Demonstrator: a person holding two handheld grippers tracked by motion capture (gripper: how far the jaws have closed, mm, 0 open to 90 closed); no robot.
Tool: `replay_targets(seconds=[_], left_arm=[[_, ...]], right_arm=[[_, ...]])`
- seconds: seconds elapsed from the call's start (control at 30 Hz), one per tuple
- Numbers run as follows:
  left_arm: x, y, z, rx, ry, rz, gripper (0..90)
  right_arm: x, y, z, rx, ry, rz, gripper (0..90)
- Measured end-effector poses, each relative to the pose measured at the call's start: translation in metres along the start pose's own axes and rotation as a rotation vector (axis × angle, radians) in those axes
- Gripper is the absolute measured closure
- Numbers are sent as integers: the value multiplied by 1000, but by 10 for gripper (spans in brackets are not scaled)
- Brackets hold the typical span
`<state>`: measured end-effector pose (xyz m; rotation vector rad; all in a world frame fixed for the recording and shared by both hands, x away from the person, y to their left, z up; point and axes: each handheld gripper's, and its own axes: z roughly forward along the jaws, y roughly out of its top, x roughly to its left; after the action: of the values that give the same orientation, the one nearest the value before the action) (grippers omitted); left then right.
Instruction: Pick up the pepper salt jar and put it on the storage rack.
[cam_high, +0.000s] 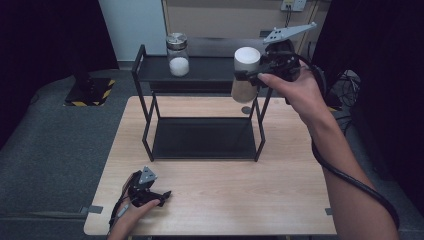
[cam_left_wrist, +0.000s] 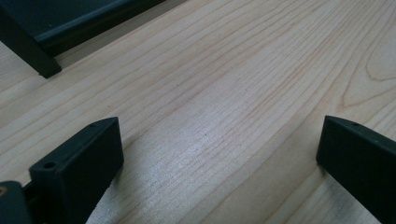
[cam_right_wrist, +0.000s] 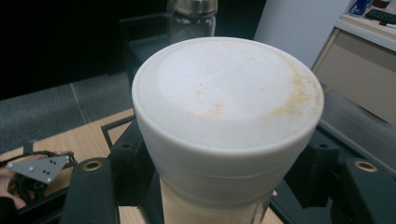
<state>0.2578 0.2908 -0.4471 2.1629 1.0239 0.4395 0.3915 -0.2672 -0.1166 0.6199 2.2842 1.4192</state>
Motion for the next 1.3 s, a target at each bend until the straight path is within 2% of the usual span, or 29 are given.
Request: replay_targets(seconds=[0.33, 0.53, 0.83, 1.3], left_arm=[[0, 0, 0, 0, 0, 0, 0], [0, 0, 0, 0, 0, 0, 0], [0, 0, 0, 0, 0, -2, 0], [0, 0, 0, -2, 0, -4, 0]], right_arm=[[-11, 16, 2, -17, -24, 13, 350], [-16, 26, 9, -7, -49, 10, 350], [-21, 36, 26, 1, -73, 14, 350], [-32, 38, 51, -5, -79, 37, 350]])
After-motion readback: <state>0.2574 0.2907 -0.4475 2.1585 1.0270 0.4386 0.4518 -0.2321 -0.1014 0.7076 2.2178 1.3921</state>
